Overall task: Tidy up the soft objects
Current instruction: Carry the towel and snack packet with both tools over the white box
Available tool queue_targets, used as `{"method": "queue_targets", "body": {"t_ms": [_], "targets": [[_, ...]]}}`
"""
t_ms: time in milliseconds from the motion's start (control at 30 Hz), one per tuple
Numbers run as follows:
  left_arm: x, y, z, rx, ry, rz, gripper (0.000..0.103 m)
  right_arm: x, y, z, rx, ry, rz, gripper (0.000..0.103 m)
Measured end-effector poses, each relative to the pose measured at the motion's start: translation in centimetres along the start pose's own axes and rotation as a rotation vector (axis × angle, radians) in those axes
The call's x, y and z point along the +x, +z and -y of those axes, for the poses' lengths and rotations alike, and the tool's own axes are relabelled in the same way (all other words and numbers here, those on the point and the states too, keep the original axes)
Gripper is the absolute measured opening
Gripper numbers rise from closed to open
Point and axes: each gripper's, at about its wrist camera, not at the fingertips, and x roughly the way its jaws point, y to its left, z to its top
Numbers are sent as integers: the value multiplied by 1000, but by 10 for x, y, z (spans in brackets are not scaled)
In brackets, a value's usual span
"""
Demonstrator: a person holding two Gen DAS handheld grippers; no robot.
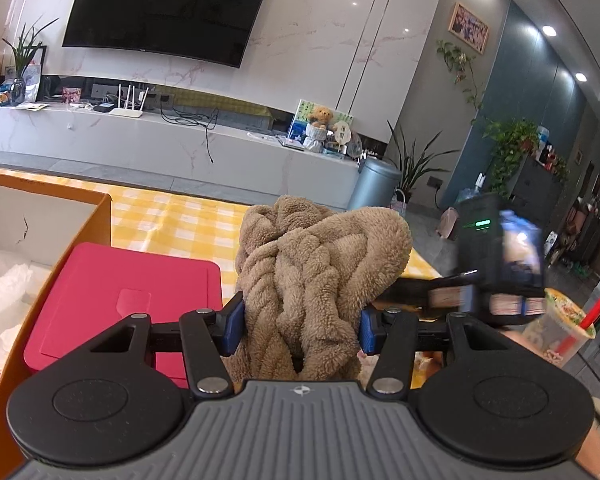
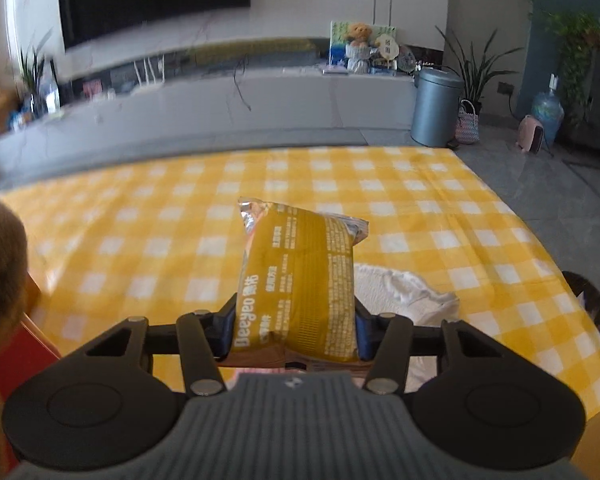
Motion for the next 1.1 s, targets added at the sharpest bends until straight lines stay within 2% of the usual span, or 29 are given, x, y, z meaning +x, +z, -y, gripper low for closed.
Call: {"method": "queue_targets", "body": {"t_ms": [100, 300, 567, 700, 933, 1100], "targets": [[-3, 2, 0, -7, -4, 10, 61, -19, 8, 10, 70, 53, 64, 52], [-14, 16, 1, -1, -1, 29, 61, -47, 16, 23, 231, 265, 144, 52], [-54, 51, -8, 9, 57, 105, 61, -88, 17, 11, 285, 466, 216, 52], [-78, 74, -24, 23, 103, 126, 61, -116, 22, -19, 221, 518, 253, 52], [-131, 97, -65, 42, 258, 193, 61, -154, 29, -92, 123, 691, 218, 52], [-157, 102, -105, 18, 334, 203, 61, -168, 23, -156, -1, 689, 201, 52]]}}
